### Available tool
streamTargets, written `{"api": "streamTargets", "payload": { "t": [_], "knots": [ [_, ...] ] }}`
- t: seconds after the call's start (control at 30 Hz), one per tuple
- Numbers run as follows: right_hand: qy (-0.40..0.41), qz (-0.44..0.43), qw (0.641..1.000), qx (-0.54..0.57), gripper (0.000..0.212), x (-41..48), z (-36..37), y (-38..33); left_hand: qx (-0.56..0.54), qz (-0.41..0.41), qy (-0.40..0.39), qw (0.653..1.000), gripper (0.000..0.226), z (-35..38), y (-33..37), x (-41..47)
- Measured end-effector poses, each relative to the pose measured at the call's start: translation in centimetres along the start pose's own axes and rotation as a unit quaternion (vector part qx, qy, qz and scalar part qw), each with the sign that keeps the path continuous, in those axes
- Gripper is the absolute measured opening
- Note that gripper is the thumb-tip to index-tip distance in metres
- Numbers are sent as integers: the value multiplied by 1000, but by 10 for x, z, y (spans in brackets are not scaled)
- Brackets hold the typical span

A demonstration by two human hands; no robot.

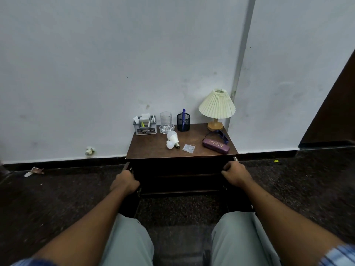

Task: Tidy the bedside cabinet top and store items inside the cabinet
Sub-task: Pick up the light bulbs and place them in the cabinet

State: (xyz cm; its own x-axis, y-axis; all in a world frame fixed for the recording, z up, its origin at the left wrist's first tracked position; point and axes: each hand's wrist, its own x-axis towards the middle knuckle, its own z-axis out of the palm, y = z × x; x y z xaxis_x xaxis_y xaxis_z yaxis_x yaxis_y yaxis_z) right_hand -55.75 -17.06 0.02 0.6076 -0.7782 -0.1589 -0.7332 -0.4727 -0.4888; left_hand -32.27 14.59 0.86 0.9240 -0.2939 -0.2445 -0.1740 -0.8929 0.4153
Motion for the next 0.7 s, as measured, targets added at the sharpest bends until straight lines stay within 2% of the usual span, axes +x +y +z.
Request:
{"api": "streamTargets", "payload": {
  "t": [0.03, 0.1, 0.27, 0.4, 0.7],
  "knots": [
    [-5, -16, 1000, 15, 2, -1, 0, -8, -13, 13, -3, 1000, 27, 1, 4, -1],
    [-12, -36, 999, 35, 9, -2, 3, -23, -50, 40, -3, 998, 20, 4, 12, -3],
    [-15, -71, 995, 71, 6, 0, 16, -51, -133, 87, -7, 987, 13, 16, 29, 0],
    [-15, -105, 992, 73, 8, 1, 26, -73, -195, 91, -16, 976, 6, 25, 40, 11],
    [-38, -141, 985, 86, 11, 24, 47, -112, -351, 79, -8, 933, 12, 47, 61, 39]
  ]
}}
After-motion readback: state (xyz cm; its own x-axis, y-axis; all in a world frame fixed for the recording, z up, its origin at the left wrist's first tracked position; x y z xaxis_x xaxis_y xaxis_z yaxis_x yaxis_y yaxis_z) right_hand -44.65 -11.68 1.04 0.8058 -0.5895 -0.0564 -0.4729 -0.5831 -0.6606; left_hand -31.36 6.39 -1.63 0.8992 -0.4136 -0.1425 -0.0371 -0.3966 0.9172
